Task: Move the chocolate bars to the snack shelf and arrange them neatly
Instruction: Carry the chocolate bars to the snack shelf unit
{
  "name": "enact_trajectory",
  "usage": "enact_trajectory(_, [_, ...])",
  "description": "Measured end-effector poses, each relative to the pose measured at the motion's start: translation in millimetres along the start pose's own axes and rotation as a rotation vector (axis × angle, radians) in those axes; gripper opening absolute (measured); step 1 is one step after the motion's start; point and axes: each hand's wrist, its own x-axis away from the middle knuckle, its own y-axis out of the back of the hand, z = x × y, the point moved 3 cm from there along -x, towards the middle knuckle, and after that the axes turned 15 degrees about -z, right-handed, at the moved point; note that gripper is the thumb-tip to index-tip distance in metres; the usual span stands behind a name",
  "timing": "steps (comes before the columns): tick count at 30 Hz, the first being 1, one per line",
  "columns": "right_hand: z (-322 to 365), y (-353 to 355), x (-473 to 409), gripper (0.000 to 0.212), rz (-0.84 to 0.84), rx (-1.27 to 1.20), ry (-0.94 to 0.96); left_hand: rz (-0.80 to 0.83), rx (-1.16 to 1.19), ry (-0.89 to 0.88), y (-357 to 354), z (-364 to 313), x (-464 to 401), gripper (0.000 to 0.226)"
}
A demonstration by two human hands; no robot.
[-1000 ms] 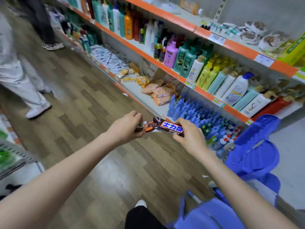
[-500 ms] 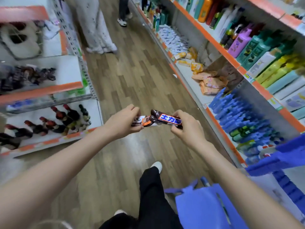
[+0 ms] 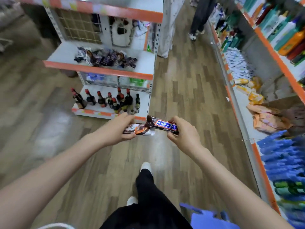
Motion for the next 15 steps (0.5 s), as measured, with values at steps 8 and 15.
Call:
enact_trajectory(8, [93.4, -61.9, -60.6, 0.027, 0.158, -0.051, 0.216, -0.175, -0.021, 0.228, 51.2, 90.3, 32.1, 0.028])
enact_trajectory(15, [167.9, -115.7, -104.2, 0.027, 0.241, -0.096, 0.335, -0.203, -0.041, 0.387, 86.9, 167.8, 44.8, 0.027])
